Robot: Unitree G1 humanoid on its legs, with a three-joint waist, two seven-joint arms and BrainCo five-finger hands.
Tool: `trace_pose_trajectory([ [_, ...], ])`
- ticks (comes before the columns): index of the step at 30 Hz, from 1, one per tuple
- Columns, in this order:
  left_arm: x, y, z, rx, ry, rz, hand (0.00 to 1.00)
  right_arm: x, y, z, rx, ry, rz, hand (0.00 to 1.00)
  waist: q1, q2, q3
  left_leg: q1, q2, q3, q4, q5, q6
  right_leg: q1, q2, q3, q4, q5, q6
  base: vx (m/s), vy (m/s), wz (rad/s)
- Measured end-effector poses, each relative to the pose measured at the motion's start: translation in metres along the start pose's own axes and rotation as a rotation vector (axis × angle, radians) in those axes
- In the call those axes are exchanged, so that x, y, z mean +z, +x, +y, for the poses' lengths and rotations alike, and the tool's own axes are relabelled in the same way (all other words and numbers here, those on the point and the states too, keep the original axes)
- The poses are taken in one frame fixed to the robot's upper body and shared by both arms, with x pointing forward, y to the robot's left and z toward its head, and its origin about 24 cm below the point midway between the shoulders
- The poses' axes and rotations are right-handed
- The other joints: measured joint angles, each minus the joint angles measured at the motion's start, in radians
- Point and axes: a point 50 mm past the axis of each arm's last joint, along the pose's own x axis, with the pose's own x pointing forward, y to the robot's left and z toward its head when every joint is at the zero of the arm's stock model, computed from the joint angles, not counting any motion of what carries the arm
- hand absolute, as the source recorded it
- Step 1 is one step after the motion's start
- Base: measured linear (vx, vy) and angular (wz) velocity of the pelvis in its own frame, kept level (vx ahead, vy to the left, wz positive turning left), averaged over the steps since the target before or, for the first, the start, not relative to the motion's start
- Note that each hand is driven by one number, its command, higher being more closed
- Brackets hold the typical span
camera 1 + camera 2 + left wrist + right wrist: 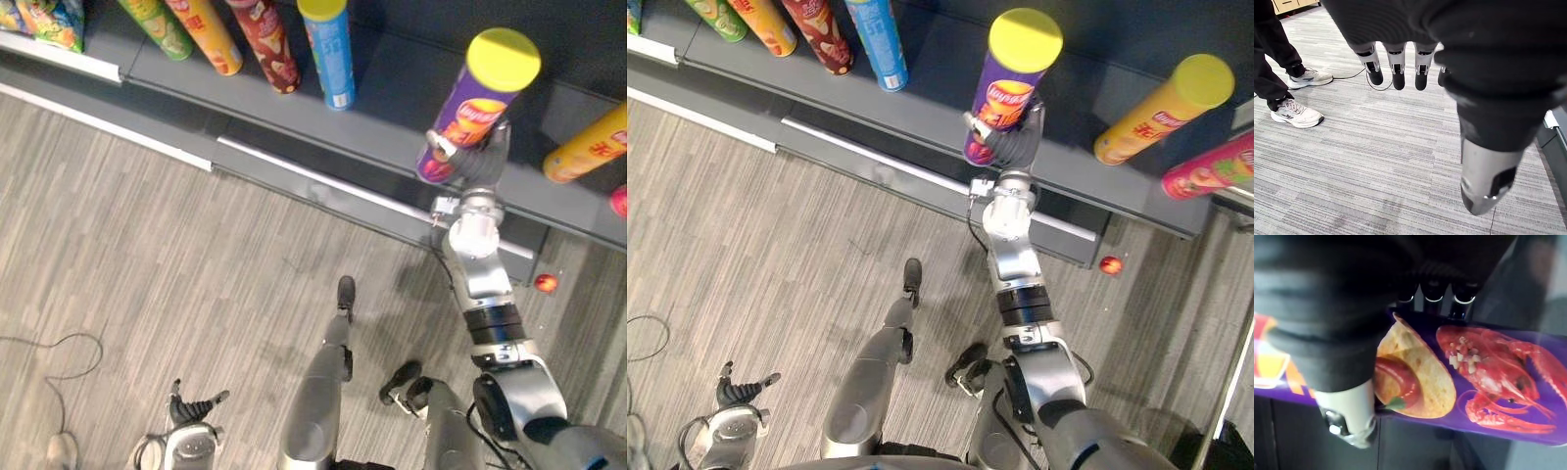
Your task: Put the gum and the chips on the shelf.
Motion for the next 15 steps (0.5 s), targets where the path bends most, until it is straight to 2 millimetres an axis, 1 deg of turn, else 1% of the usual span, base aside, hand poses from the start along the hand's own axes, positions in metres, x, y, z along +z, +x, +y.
trace_pose_trajectory([
  [3, 0.001, 0.000, 0.000, 0.001, -0.002, -0.005, 0.00, 0.006, 0.008, 0.000, -0.035, 0.008, -0.015, 1.00, 0.001, 0.001, 0.001, -0.022, 0.001, -0.001, 0.000, 0.008, 0.006, -0.028, -0.004, 0.001, 0.018, -0.005, -0.004, 0.03, -0.110, 0.02],
  [6, 0.002, 0.000, -0.002, -0.006, -0.002, -0.011, 0.00, 0.009, 0.017, -0.004, -0.080, 0.005, -0.017, 1.00, 0.003, 0.007, 0.010, -0.023, 0.000, -0.002, 0.000, 0.007, 0.005, -0.030, -0.004, 0.000, 0.019, -0.006, -0.006, 0.04, -0.084, 0.02],
  [10, 0.006, 0.002, -0.004, -0.008, -0.006, -0.019, 0.00, 0.017, 0.028, -0.006, -0.085, -0.010, -0.047, 1.00, 0.003, 0.011, 0.014, -0.045, -0.006, -0.007, 0.000, 0.008, 0.004, -0.051, -0.010, -0.003, 0.027, -0.016, -0.005, 0.04, -0.079, 0.05],
  [13, 0.011, 0.003, -0.005, -0.010, -0.012, -0.030, 0.00, 0.021, 0.032, -0.007, -0.097, 0.000, -0.053, 1.00, 0.005, 0.017, 0.017, -0.057, -0.012, -0.024, 0.000, 0.010, 0.002, -0.062, -0.017, -0.007, 0.051, -0.019, -0.006, 0.03, -0.081, 0.15],
  [15, 0.011, 0.003, -0.006, -0.011, -0.010, -0.030, 0.00, 0.019, 0.034, -0.006, -0.097, -0.003, -0.041, 1.00, 0.008, 0.017, 0.017, -0.057, -0.014, -0.029, 0.000, 0.010, 0.002, -0.062, -0.020, -0.008, 0.059, -0.019, -0.007, 0.04, -0.089, 0.14],
])
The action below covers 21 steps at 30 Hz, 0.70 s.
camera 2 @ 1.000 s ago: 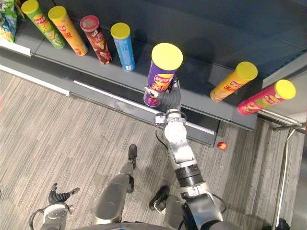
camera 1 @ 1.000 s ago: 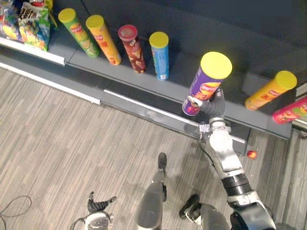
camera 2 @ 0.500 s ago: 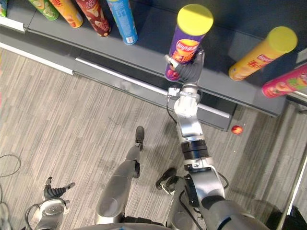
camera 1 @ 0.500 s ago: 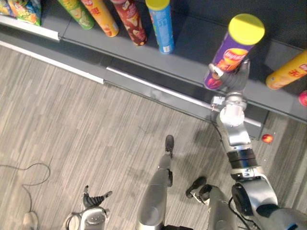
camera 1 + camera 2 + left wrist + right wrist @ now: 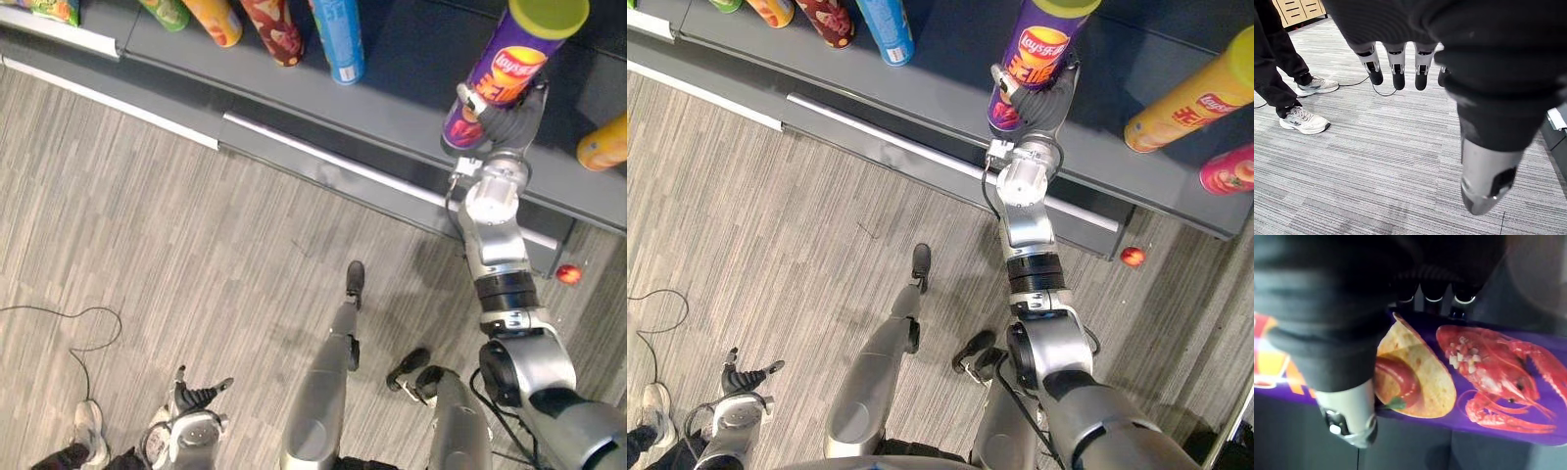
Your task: Put the gum and the chips on the shelf.
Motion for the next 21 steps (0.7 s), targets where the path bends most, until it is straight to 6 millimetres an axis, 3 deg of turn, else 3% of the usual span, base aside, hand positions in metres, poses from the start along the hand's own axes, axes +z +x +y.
trace_pose_trajectory([
  [9, -0.006, -0.001, 0.001, 0.023, 0.006, 0.031, 0.00, 0.002, 0.000, 0.007, 0.011, 0.013, 0.007, 1.00, 0.005, 0.000, 0.000, -0.019, -0.015, -0.002, 0.000, -0.001, -0.001, -0.018, -0.018, -0.003, 0.015, -0.017, 0.004, 0.03, -0.085, 0.05],
  [21, 0.007, 0.003, -0.003, 0.021, -0.018, 0.002, 0.00, 0.002, 0.001, 0.005, 0.002, 0.018, 0.008, 1.00, 0.005, 0.000, 0.000, -0.027, -0.024, -0.011, 0.000, -0.005, -0.004, -0.026, -0.033, -0.019, 0.037, -0.017, 0.005, 0.01, -0.077, 0.04],
])
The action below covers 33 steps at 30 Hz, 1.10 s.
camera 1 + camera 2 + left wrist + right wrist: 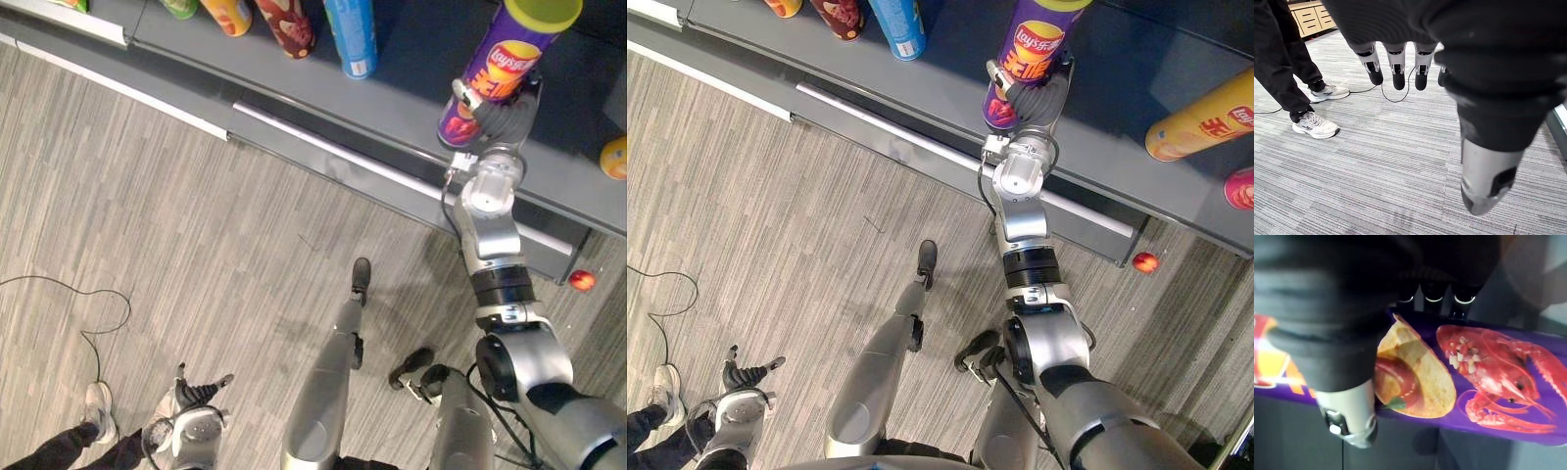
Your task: Put the gum and the chips on the shelf.
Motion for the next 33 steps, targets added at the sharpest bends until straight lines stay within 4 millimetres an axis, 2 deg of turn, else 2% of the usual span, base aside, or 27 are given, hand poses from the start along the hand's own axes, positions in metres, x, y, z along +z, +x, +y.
trace_pose_trajectory([
  [1, 0.002, 0.000, 0.000, 0.000, -0.004, -0.003, 0.00, 0.000, 0.001, -0.001, -0.005, -0.001, -0.001, 0.00, 0.000, 0.000, 0.000, -0.004, -0.001, 0.000, 0.000, 0.000, 0.000, -0.007, -0.005, 0.000, 0.011, 0.000, 0.000, -0.01, -0.082, 0.04],
  [4, 0.004, 0.001, -0.002, -0.003, -0.017, -0.005, 0.00, 0.002, 0.002, -0.001, -0.005, 0.001, -0.006, 0.00, -0.002, 0.000, 0.000, -0.006, -0.002, 0.004, 0.008, -0.002, 0.002, -0.010, -0.011, 0.000, 0.023, 0.000, 0.000, -0.01, -0.093, 0.02],
  [7, 0.005, -0.002, -0.008, -0.015, -0.029, -0.002, 0.00, 0.005, 0.004, 0.000, -0.004, 0.005, -0.016, 0.00, -0.001, 0.000, 0.000, -0.029, -0.001, 0.014, 0.087, -0.043, 0.007, -0.002, -0.015, 0.002, 0.027, 0.000, 0.000, -0.01, -0.073, -0.04],
  [18, 0.006, -0.002, -0.008, -0.019, -0.033, -0.009, 0.00, 0.004, 0.002, 0.001, -0.003, 0.010, -0.013, 0.00, -0.008, 0.000, 0.000, -0.039, 0.008, 0.035, 0.101, -0.051, 0.006, -0.010, -0.016, 0.002, 0.026, 0.000, 0.000, -0.02, -0.056, -0.05],
  [33, 0.003, -0.003, -0.010, -0.026, -0.036, 0.008, 0.00, -0.024, -0.023, -0.001, 0.042, -0.034, 0.070, 0.00, -0.020, -0.007, -0.003, 0.011, 0.021, 0.076, 0.100, -0.051, 0.008, 0.018, -0.014, 0.028, 0.009, 0.000, 0.000, -0.01, -0.060, -0.09],
])
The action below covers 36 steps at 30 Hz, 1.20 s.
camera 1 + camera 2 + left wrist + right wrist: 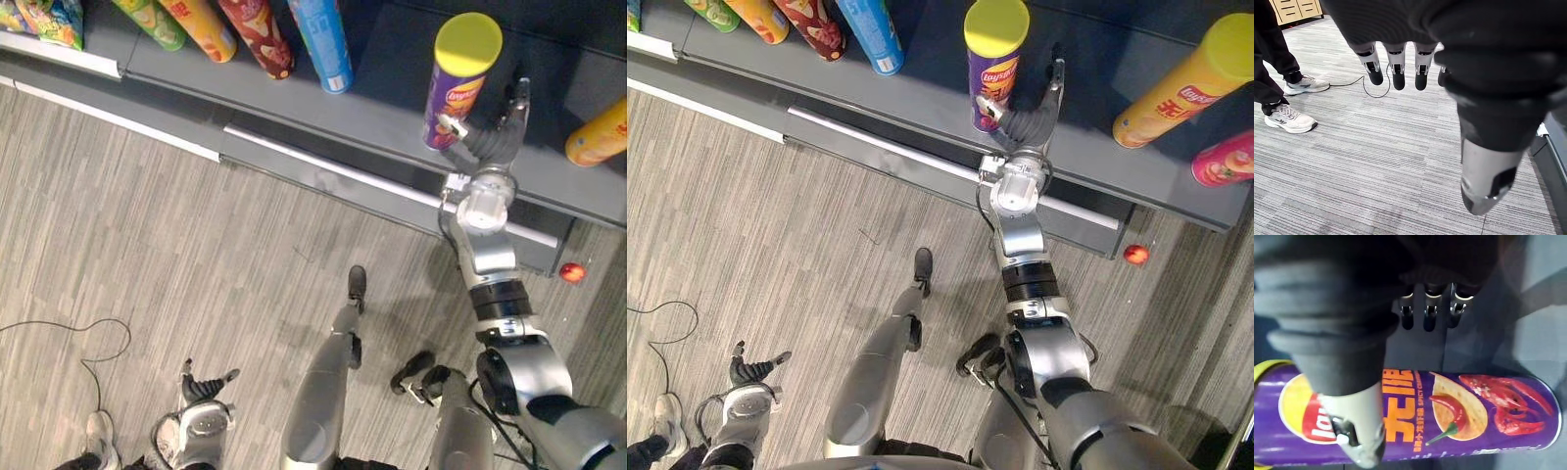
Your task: Put the gum and the chips on the shelf.
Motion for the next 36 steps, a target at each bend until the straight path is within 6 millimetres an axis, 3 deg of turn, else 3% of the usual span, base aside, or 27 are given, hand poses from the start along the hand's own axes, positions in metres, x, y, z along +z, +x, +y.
trace_pose_trajectory([
  [9, -0.008, -0.005, -0.008, -0.023, 0.001, 0.042, 0.00, -0.015, -0.020, 0.014, 0.056, 0.016, 0.062, 0.00, -0.018, -0.004, -0.002, 0.035, 0.005, 0.024, -0.006, 0.000, 0.001, 0.023, 0.005, 0.021, -0.021, 0.000, 0.001, 0.00, -0.036, -0.09],
  [23, -0.021, -0.015, -0.022, -0.127, 0.082, 0.076, 0.00, -0.066, -0.092, 0.021, 0.300, -0.084, 0.223, 0.00, -0.056, -0.062, -0.030, 0.164, 0.015, 0.038, -0.008, -0.029, -0.003, 0.171, 0.043, 0.044, -0.126, 0.031, 0.031, 0.02, -0.033, -0.07],
  [29, -0.045, -0.026, -0.026, -0.204, 0.144, 0.143, 0.00, -0.091, -0.127, -0.002, 0.366, -0.152, 0.318, 0.00, -0.099, -0.099, -0.080, 0.240, 0.013, 0.063, -0.025, -0.056, 0.003, 0.261, 0.065, 0.062, -0.238, 0.083, 0.055, 0.06, 0.033, -0.15],
  [36, -0.071, -0.037, -0.024, -0.268, 0.169, 0.233, 0.00, -0.113, -0.194, -0.037, 0.440, -0.169, 0.492, 0.00, -0.133, -0.128, -0.208, 0.358, 0.009, 0.119, -0.098, -0.062, 0.012, 0.364, 0.092, 0.104, -0.376, 0.145, 0.081, 0.07, 0.011, -0.23],
])
